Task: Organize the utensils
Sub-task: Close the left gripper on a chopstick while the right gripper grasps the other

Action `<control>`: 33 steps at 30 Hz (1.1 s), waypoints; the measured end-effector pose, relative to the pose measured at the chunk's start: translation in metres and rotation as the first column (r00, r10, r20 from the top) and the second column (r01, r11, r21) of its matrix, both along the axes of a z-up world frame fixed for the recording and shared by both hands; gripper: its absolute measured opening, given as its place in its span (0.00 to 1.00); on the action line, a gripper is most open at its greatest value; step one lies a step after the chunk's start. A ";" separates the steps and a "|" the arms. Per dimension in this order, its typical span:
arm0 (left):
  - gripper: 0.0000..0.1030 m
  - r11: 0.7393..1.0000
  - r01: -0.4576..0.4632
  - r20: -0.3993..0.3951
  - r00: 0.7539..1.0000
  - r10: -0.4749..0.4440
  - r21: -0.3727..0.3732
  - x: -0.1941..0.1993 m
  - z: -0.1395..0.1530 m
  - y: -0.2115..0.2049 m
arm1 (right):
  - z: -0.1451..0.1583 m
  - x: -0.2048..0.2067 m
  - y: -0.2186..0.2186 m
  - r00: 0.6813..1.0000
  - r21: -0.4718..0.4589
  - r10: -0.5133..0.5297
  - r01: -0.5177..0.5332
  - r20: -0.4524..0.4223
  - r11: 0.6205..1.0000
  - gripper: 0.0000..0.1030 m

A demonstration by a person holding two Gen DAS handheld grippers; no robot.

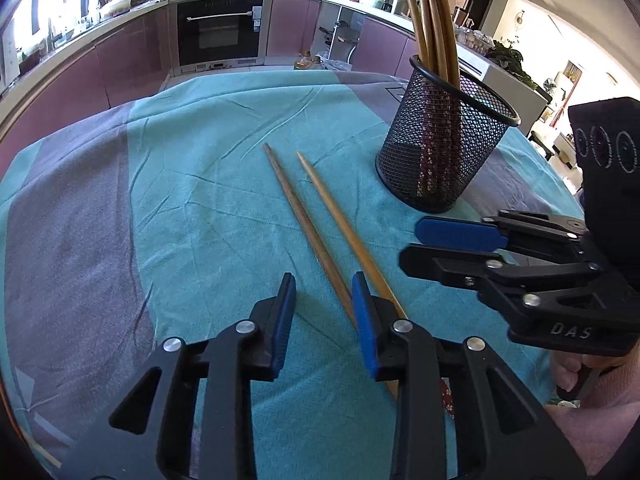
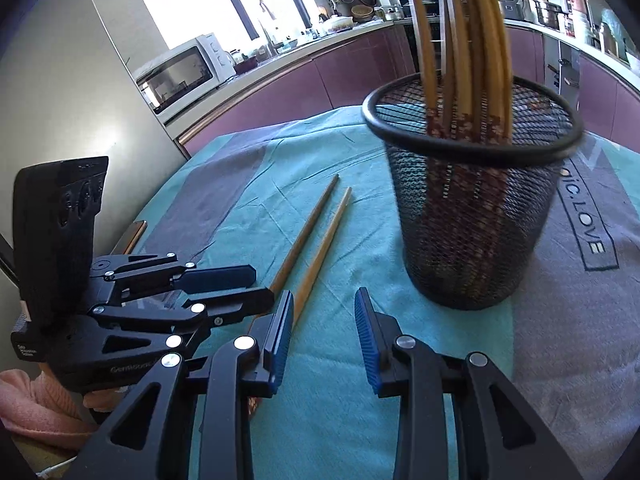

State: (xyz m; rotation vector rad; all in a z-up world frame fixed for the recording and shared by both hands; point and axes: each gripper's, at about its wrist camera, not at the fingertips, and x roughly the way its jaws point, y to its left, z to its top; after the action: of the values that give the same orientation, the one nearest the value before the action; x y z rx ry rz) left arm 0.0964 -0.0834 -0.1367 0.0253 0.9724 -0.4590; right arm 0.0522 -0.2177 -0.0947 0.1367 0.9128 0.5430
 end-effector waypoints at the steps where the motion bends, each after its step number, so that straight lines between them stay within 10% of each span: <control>1: 0.26 1.000 0.002 -0.001 1.000 -0.002 -0.003 -0.001 0.000 0.001 | -0.001 0.002 0.005 1.000 -0.013 0.003 -0.003 0.003 1.000 0.29; 33: 0.24 1.000 0.010 -0.020 1.000 -0.009 0.017 0.045 0.001 0.009 | -0.007 0.015 0.009 1.000 -0.126 -0.018 0.017 -0.014 0.992 0.21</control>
State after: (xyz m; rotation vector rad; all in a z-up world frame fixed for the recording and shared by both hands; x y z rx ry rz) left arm 0.1412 -0.0749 -0.1356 0.0410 0.9960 -0.4603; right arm 0.0674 -0.2092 -0.1014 0.0346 0.9567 0.4673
